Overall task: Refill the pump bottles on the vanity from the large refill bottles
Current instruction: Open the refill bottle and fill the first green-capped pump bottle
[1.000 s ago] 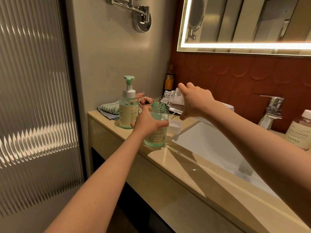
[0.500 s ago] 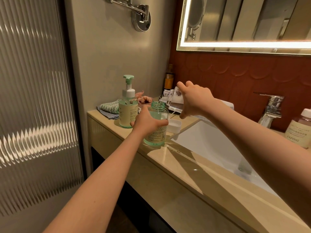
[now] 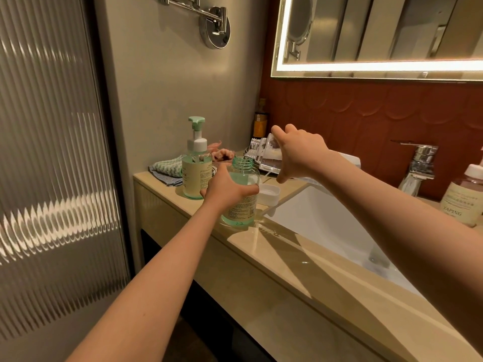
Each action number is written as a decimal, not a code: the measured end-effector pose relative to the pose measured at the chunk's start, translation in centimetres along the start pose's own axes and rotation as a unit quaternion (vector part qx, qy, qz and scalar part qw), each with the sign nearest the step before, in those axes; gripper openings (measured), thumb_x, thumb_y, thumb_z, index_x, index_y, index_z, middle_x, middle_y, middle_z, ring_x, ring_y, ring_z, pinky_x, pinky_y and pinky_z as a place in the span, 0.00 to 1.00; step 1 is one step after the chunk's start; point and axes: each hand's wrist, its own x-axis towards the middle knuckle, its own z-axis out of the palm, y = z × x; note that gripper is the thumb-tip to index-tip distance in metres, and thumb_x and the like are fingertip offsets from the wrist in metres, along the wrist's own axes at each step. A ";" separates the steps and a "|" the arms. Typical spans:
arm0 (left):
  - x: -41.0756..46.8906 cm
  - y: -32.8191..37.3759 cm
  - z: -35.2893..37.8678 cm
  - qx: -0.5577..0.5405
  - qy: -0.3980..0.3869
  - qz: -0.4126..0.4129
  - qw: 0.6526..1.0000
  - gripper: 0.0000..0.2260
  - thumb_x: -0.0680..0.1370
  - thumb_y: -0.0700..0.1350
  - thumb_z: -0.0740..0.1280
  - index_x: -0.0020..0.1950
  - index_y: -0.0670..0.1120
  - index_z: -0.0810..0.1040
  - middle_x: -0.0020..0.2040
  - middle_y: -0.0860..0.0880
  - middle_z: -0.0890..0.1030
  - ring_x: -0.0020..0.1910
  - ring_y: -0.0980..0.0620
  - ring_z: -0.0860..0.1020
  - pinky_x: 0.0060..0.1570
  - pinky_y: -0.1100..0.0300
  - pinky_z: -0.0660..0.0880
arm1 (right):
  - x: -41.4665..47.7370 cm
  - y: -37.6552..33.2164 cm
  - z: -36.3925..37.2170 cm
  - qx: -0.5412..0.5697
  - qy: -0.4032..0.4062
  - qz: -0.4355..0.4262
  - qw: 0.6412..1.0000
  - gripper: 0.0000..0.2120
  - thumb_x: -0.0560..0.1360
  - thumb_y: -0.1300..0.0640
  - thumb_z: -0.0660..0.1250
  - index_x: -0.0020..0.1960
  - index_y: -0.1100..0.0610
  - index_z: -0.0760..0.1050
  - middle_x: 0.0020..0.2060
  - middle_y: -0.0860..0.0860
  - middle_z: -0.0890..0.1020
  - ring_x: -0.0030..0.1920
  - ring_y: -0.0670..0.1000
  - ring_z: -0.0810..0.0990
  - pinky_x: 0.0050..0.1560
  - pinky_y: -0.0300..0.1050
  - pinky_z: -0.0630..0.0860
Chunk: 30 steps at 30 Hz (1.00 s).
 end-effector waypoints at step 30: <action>-0.3 0.3 -0.3 -0.045 -0.016 0.006 0.999 0.38 0.66 0.51 0.77 0.70 0.44 0.62 0.63 0.46 0.74 0.60 0.47 0.73 0.55 0.54 0.72 | 0.1 0.0 -0.1 -0.005 0.000 -0.003 1.000 0.47 0.61 0.45 0.78 0.71 0.54 0.56 0.59 0.57 0.71 0.50 0.53 0.71 0.41 0.43 0.70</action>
